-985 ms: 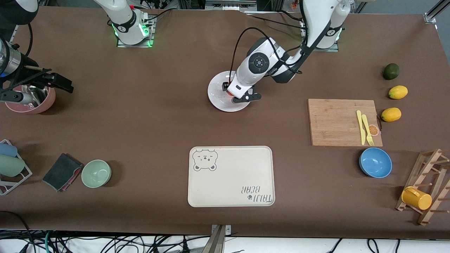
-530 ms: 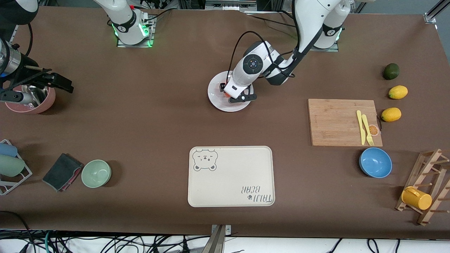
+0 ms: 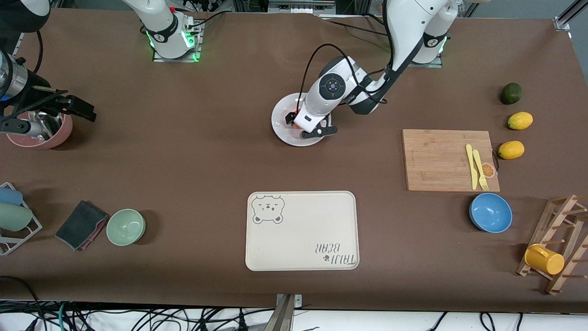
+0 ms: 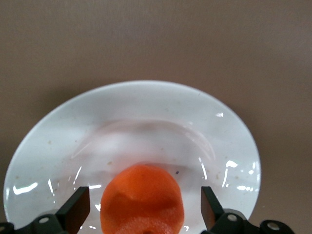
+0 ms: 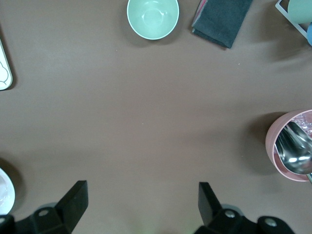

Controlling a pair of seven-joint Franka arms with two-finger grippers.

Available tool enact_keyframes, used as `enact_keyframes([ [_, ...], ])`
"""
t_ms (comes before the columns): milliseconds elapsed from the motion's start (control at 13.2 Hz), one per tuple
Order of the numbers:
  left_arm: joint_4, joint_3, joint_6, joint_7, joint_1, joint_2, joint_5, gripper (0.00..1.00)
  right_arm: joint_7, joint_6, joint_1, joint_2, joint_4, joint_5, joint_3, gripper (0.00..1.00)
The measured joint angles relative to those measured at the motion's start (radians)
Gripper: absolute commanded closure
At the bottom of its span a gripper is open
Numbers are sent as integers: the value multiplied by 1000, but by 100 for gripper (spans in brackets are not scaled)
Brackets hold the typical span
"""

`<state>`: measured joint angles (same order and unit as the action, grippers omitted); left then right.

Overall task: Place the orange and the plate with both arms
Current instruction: 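Open the left gripper to release the orange onto the plate, then raise the left gripper away while the right gripper reaches the plate rim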

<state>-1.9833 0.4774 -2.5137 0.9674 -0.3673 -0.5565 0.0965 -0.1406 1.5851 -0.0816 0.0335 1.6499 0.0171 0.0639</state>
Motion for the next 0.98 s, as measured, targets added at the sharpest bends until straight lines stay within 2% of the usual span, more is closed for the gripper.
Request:
enact_keyframes([
  [152,13,-1,32,0,26,49,-1,0,3,-2,0,11,4,0,-2,0],
  [455,46,-6,231,0,136,226,-2,0,17,0,-16,94,15,-8,-10,0],
  [606,133,-11,420,-14,217,273,-5,0,17,5,-42,146,17,-74,-16,0],
  [758,261,-21,607,-30,288,283,-77,0,17,42,-81,215,19,-196,-19,0],
  [985,418,-26,831,-207,392,287,-184,0,-7,108,-146,290,18,-259,-21,0],
])
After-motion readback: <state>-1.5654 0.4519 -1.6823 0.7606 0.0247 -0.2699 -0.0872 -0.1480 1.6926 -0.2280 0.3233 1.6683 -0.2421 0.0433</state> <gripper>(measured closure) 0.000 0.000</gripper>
